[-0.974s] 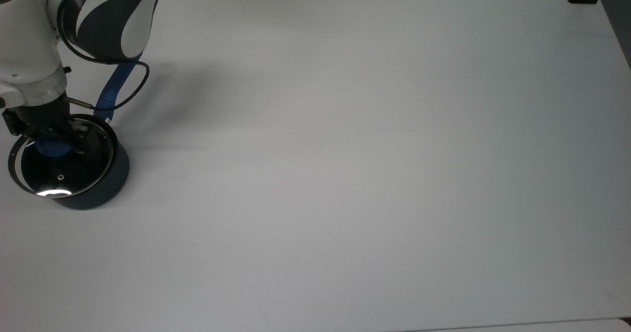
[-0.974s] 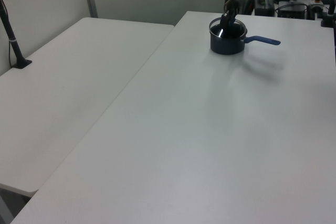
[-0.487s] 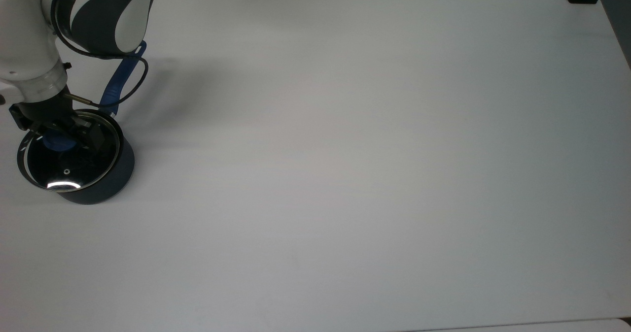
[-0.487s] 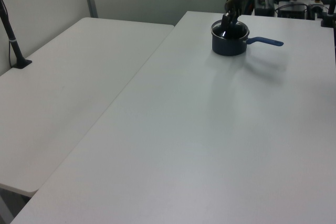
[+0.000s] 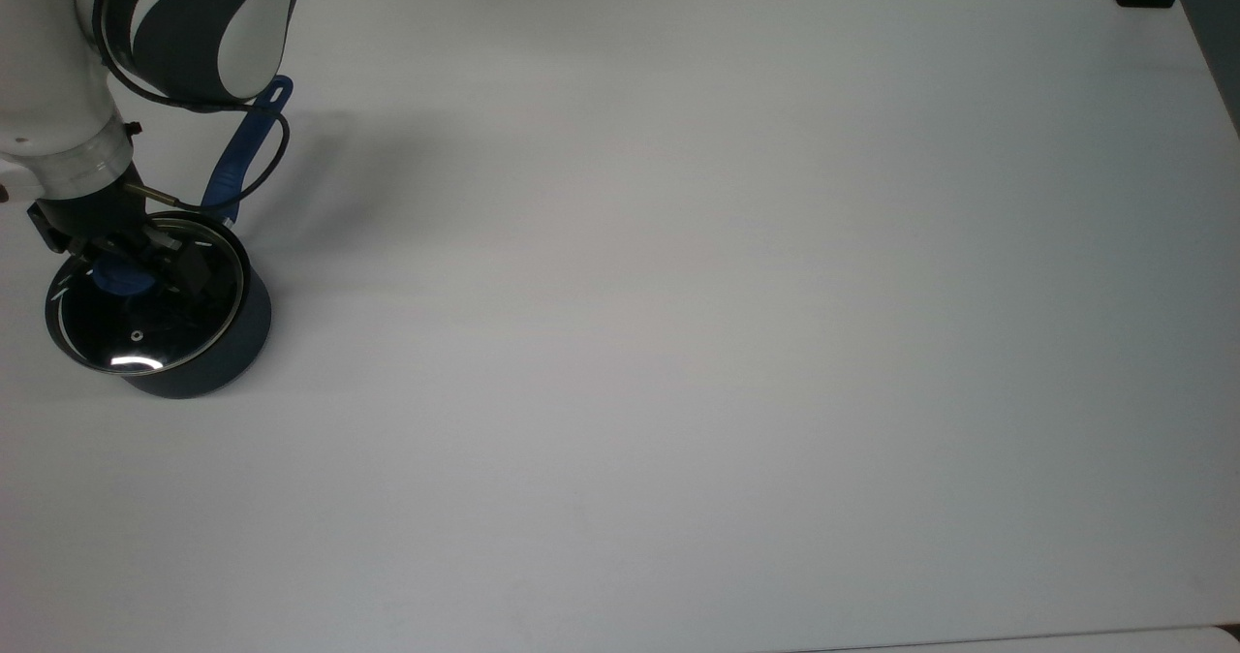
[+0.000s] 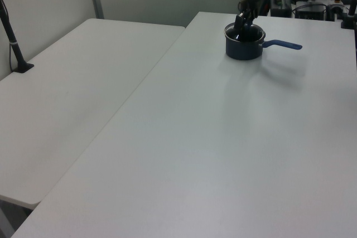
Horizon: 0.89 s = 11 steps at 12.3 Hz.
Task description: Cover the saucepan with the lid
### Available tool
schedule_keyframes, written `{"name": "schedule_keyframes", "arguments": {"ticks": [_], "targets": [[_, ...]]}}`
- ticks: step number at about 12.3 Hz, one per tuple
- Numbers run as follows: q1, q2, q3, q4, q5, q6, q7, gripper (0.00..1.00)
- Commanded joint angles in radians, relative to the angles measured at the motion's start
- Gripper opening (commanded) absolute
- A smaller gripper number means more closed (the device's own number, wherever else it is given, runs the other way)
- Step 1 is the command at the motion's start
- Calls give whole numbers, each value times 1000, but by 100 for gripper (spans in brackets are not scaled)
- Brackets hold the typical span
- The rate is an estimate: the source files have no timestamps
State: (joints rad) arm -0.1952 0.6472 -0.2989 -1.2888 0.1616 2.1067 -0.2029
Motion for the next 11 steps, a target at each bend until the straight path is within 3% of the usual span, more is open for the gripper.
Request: {"name": "schedule_keyframes", "arguments": {"ticks": [1, 11], "targets": [[10, -40, -6, -32, 24, -92, 14, 38], [8, -43, -6, -32, 33, -117, 39, 38]]}}
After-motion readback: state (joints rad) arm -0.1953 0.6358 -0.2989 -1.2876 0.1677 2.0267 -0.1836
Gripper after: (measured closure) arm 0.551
